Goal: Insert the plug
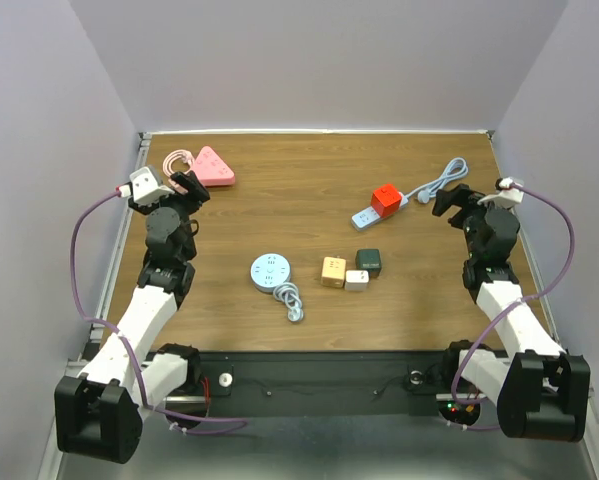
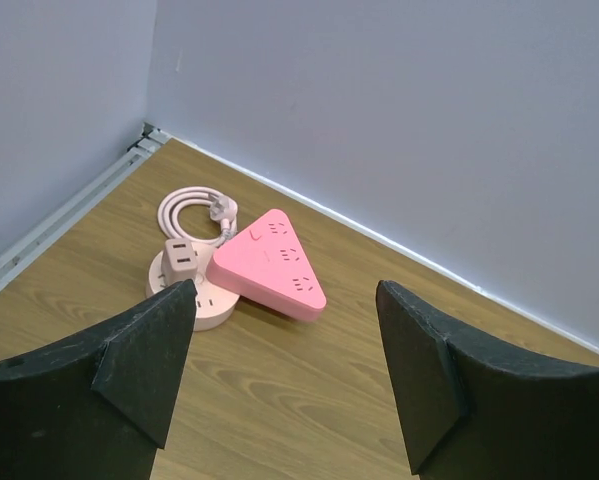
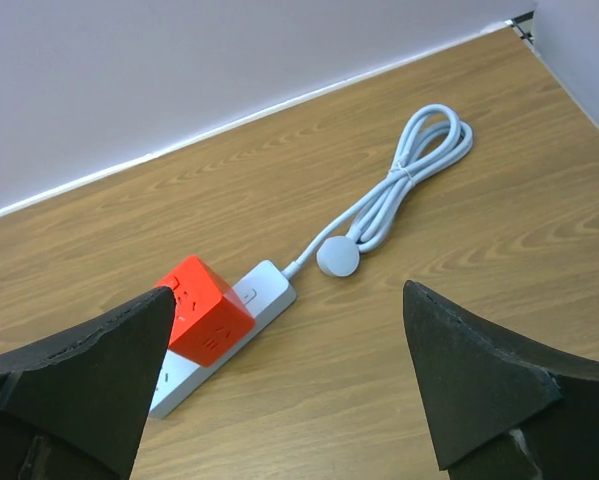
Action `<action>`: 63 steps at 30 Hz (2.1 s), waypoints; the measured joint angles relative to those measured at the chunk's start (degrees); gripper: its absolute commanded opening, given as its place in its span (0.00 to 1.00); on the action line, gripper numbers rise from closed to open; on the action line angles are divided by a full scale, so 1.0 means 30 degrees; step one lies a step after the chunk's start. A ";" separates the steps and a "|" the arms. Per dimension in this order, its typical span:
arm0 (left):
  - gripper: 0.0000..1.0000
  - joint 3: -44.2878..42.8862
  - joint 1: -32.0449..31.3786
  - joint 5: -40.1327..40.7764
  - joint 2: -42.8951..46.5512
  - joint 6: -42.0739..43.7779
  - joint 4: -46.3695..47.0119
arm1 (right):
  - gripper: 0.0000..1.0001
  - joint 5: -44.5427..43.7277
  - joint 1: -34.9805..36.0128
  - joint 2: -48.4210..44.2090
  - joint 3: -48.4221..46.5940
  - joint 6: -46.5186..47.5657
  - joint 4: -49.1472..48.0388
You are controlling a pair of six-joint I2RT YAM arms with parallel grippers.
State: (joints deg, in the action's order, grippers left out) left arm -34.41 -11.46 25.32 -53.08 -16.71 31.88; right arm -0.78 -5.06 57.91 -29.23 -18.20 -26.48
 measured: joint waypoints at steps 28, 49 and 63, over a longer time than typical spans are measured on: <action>0.84 -0.0153 -0.4146 -0.2237 -0.2382 -0.0160 -0.0969 | 1.00 0.1443 0.6768 0.2980 -0.1923 -0.0015 0.6462; 0.84 -0.0153 -0.5442 -0.3621 -0.3286 -0.0678 -0.1865 | 0.97 -0.0823 1.1395 0.5100 -0.4758 -0.1100 1.1409; 0.84 -0.0364 -0.5821 -0.3891 -0.3854 -0.0656 -0.2084 | 0.91 -0.1384 1.1395 0.7606 -0.4787 -0.1588 1.2881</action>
State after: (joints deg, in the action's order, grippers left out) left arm -35.51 -28.93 13.65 -64.64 -18.68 25.63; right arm -4.93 29.12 80.73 -43.59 -22.96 12.16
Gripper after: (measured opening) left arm 0.840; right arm 0.929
